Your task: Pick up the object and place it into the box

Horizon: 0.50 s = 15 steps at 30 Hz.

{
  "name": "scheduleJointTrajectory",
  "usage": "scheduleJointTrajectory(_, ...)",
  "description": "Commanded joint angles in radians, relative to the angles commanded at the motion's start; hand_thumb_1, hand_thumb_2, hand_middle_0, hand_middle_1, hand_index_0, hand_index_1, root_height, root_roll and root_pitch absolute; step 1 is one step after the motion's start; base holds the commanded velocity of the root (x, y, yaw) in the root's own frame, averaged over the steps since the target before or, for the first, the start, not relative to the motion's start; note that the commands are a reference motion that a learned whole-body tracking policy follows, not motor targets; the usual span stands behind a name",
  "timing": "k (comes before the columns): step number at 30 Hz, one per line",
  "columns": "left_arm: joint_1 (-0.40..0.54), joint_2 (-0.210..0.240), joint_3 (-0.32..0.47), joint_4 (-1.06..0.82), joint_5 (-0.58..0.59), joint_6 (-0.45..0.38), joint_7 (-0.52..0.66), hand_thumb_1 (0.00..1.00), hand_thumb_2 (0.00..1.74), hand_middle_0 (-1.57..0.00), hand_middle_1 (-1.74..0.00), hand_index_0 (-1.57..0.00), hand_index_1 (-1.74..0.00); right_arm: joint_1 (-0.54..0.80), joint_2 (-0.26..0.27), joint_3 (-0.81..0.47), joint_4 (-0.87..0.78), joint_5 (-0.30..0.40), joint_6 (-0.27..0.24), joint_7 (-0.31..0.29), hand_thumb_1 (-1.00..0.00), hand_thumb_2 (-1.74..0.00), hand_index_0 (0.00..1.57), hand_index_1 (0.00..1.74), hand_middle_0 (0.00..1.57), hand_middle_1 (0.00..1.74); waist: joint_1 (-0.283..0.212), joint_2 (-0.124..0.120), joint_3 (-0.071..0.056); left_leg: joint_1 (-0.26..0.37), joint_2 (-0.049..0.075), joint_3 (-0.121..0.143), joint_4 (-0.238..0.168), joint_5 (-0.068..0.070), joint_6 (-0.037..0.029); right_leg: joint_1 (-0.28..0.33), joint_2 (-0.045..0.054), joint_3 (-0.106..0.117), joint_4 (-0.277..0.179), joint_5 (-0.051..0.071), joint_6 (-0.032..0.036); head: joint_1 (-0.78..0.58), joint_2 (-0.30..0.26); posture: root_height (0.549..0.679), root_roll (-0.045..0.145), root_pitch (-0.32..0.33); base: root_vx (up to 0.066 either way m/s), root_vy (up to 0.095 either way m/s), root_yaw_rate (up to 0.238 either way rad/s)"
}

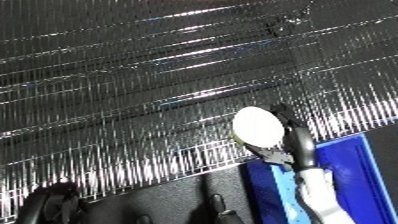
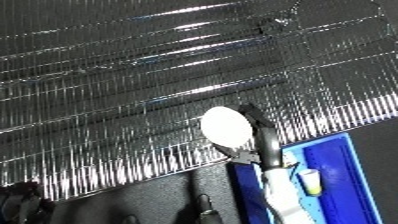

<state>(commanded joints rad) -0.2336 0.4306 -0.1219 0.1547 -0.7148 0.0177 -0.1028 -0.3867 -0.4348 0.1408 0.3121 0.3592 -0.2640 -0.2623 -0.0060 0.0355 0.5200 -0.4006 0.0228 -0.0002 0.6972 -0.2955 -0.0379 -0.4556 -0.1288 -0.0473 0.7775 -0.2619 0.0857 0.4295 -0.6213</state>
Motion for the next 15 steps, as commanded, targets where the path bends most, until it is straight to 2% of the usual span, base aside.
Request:
scheduleJointTrajectory(7, 0.017, 0.000, 0.011, -0.005, 0.009, -0.004, -0.020, 1.00, 1.74, -1.57, -1.74, -1.57, -1.74, 0.037, -0.009, -0.037, -0.089, -0.029, -0.030, -0.049, -0.70, -1.22, 1.10, 1.22, 1.10, 1.22, -0.021, -0.012, 0.000, 0.063, 0.013, 0.015, -0.046, 0.006, -0.0032, 0.063, 0.0091, 0.006, -0.068, 0.017, 0.0101, 0.037, 0.017, 0.646, 0.042, -0.013, -0.024, -0.008, -0.142)
scheduleJointTrajectory(11, 0.027, -0.005, 0.023, -0.002, 0.021, -0.007, -0.042, 1.00, 1.74, -1.57, -1.74, -1.57, -1.74, 0.072, -0.012, -0.077, -0.146, -0.037, -0.044, -0.074, -0.70, -1.22, 1.10, 1.22, 1.10, 1.22, -0.040, -0.018, 0.000, 0.110, 0.024, 0.032, -0.084, 0.014, -0.0090, 0.109, 0.0145, 0.016, -0.124, 0.032, 0.0146, 0.071, 0.037, 0.652, 0.043, -0.025, -0.027, -0.003, -0.214)
scheduleJointTrajectory(15, 0.029, -0.009, 0.027, 0.001, 0.025, -0.012, -0.056, 1.00, 1.74, -1.57, -1.74, -1.57, -1.74, 0.099, -0.013, -0.109, -0.182, -0.041, -0.056, -0.103, -0.70, -1.22, 1.10, 1.22, 1.10, 1.22, -0.065, -0.016, 0.000, 0.154, 0.035, 0.056, -0.121, 0.021, -0.0160, 0.147, 0.0127, 0.029, -0.180, 0.048, 0.0176, 0.116, 0.062, 0.657, 0.045, -0.033, -0.047, 0.030, -0.248)
